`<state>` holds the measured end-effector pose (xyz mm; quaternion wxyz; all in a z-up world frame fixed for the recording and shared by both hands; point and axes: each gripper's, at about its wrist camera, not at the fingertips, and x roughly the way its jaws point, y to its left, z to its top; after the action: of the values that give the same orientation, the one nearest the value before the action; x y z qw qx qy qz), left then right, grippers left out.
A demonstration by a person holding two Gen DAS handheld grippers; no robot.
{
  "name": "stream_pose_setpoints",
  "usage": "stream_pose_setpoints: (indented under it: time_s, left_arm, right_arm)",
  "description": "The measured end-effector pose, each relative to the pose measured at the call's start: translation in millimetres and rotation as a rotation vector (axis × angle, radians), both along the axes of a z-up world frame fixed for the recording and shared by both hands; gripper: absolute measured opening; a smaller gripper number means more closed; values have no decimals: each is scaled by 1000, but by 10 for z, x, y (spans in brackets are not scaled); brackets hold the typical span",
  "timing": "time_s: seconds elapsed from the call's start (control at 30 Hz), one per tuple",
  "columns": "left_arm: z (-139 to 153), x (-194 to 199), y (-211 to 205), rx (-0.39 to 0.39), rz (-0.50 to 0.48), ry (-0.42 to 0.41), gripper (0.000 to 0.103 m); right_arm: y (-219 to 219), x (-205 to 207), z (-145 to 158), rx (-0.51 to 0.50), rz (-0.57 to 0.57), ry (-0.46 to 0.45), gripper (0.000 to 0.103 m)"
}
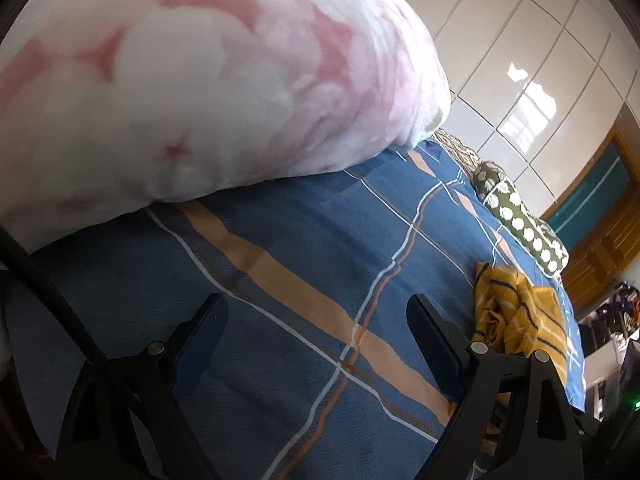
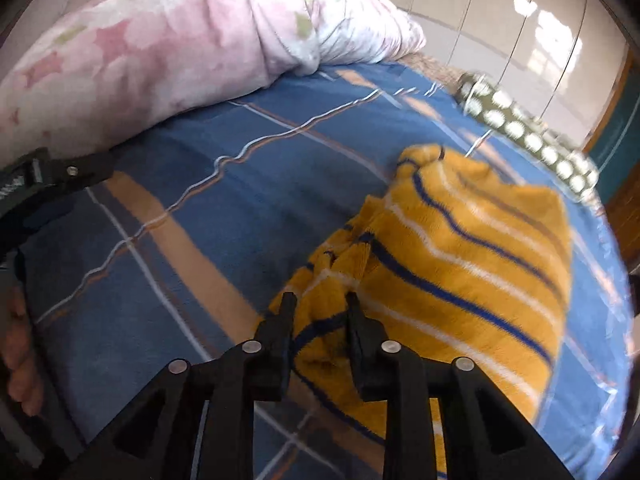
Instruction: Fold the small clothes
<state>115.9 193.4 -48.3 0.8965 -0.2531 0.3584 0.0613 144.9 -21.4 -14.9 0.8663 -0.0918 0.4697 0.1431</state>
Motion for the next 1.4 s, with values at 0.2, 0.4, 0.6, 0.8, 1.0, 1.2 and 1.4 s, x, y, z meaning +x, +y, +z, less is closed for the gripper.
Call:
stream_pose_setpoints:
  time_s: [0.2, 0.4, 0.6, 0.8, 1.0, 1.2, 1.4]
  left_arm:
    - [56, 39, -308, 67, -88, -23, 90]
    - [459, 131, -950, 80, -280, -104, 90]
    - [418, 741, -1834, 116, -501, -50, 90]
    - [-209, 1225, -1652, 20, -431, 109, 92]
    - [-108, 1106, -1421, -14, -435, 70, 92]
    - [-275, 1145, -1363, -172, -508, 111, 92]
    - [-214, 1091, -1660, -309, -632, 91, 67]
  right_arm:
    - [-728, -334, 292, 384, -40, 67, 41]
    - [-1750, -653, 467, 407, -231, -36, 42]
    - [-2408, -508, 237, 530, -422, -6, 43]
    - [-2591, -263, -9, 608, -478, 30, 67]
    - [-2663, 256, -352, 841, -470, 94, 73]
    - [-2507, 533, -485, 901, -437, 141, 66]
    - [-2649, 361, -6, 939, -357, 74, 36]
